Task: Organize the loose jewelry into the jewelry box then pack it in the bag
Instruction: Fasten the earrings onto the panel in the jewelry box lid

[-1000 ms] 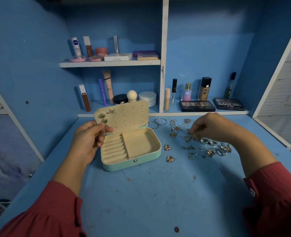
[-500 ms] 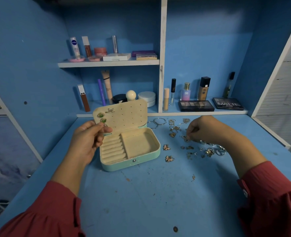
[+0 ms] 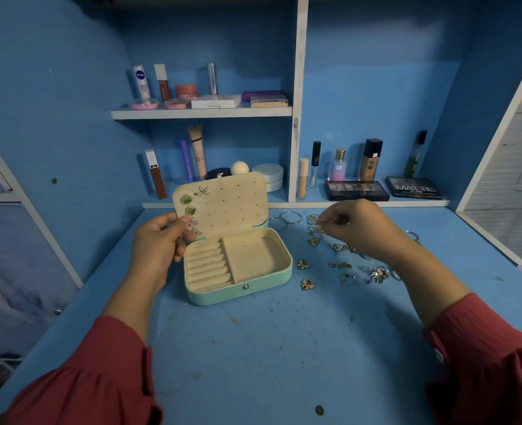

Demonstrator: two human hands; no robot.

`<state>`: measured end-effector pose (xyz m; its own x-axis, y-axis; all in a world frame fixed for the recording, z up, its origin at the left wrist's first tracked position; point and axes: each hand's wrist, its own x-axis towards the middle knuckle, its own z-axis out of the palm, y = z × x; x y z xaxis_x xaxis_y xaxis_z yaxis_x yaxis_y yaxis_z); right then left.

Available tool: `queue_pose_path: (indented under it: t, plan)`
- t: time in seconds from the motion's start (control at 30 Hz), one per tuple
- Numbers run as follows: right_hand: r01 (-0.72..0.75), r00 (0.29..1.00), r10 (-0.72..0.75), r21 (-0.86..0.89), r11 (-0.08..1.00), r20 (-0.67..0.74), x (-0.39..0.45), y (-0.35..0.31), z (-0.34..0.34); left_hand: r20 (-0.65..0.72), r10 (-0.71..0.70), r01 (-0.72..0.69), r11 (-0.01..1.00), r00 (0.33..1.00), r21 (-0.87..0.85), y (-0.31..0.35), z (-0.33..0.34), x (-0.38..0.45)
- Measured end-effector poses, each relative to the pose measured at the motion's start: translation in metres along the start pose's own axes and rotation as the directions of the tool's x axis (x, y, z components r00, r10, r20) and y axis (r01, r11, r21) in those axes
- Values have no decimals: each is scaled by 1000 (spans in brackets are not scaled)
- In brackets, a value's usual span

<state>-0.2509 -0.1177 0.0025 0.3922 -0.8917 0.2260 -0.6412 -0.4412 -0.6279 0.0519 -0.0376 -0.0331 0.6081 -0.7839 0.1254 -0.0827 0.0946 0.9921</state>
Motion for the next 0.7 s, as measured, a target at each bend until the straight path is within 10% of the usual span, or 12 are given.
queue_pose_path:
  t: [0.7]
  plan:
    - [188,973,-68,591,784,-219,40,-112,125,-15,23,-22,999,1000,37,-7,-5,7]
